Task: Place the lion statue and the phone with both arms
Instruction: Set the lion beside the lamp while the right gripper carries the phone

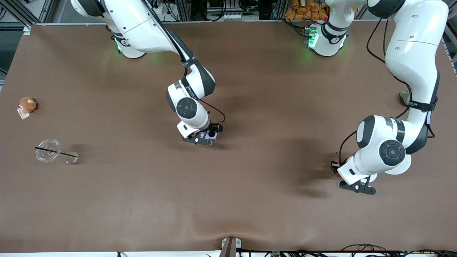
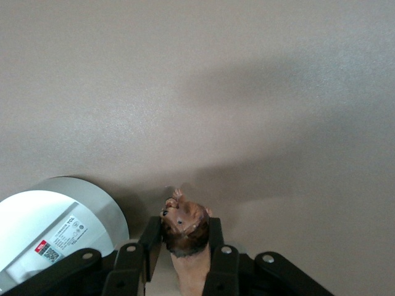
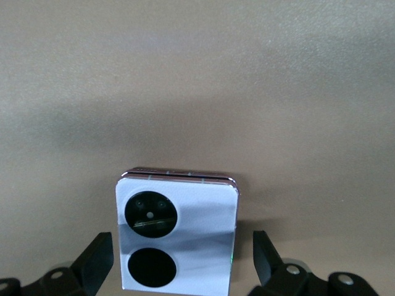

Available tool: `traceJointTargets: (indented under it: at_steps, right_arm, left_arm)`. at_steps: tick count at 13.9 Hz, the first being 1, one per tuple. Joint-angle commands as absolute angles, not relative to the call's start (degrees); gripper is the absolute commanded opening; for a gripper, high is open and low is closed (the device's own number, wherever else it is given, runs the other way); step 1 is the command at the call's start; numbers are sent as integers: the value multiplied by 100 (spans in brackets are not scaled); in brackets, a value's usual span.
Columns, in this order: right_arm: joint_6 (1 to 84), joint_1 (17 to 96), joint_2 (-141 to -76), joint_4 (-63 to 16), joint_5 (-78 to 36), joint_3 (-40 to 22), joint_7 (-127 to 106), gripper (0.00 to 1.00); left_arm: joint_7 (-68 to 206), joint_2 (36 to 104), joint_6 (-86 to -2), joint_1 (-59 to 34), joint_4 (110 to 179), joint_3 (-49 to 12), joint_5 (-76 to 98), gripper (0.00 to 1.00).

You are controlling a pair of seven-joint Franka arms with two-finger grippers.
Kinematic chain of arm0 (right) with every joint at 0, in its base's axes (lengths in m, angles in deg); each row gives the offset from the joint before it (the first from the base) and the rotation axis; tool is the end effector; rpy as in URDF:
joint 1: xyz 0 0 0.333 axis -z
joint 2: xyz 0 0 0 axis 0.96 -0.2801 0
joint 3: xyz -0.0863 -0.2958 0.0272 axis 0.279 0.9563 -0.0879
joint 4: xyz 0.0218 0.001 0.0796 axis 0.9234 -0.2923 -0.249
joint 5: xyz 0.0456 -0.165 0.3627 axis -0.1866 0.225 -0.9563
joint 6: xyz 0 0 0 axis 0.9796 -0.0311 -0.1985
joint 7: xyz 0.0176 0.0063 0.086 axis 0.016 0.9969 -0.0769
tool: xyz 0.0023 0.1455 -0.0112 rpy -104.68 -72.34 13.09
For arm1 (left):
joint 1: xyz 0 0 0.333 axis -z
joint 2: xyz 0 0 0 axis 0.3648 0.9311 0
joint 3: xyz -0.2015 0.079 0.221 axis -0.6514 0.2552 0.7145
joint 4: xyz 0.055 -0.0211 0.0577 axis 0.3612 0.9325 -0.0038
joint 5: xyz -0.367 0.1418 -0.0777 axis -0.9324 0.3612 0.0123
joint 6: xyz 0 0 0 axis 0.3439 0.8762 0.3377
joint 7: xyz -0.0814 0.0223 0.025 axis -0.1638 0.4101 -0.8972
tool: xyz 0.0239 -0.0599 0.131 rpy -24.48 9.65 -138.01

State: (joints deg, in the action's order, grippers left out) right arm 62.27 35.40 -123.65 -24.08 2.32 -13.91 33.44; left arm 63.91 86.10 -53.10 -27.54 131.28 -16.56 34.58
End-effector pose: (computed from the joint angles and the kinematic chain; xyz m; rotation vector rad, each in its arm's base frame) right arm 0.5159 0.4118 0.1336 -3.0366 0.2900 0.2140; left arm 0.7096 -0.0849 0.1986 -3.1025 0.3639 -0.0058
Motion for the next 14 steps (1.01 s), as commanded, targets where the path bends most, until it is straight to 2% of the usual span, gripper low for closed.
traceJointTargets:
  at_steps: [1,2,3,4,5,6,7,8,11,14]
  right_arm:
    - [6390,3419,-12459,-2433,139,-1333,3514,100]
    - [6443,3401,-12477,-2433,139,-1333,3514,100]
    - [6461,3392,-12512,-2433,148,-1324,3514,100]
    - [6469,3401,-12521,-2433,148,-1333,3514,100]
    - [6443,3401,-12512,-2415,148,-1333,3514,61]
    - [6391,3418,-12495,-2406,148,-1324,3506,12]
    - [6338,3479,-12451,-2363,148,-1324,3506,0]
    - [6164,3567,-12407,-2336,148,-1307,3497,0]
    - [4742,3927,-12196,-1784,262,-1220,3462,0]
    - [4185,4261,-11792,-1659,385,-920,3095,0]
  left_arm:
    - [6340,8641,-5376,-2799,13138,-1684,3498,21]
    - [6340,8641,-5376,-2799,13147,-1684,3498,44]
    - [6349,8641,-5376,-2807,13147,-1684,3481,86]
    - [6349,8623,-5376,-2807,13156,-1692,3472,100]
    - [6349,8588,-5367,-2807,13156,-1692,3481,100]
    - [6349,8562,-5324,-2807,13156,-1692,3481,100]
    - [6349,8483,-5280,-2799,13165,-1692,3481,100]
    - [6358,8352,-5097,-2790,13165,-1710,3481,100]
    - [6402,7834,-4420,-2737,13156,-1815,3481,100]
    - [6428,7132,-3691,-2781,13112,-1965,3472,100]
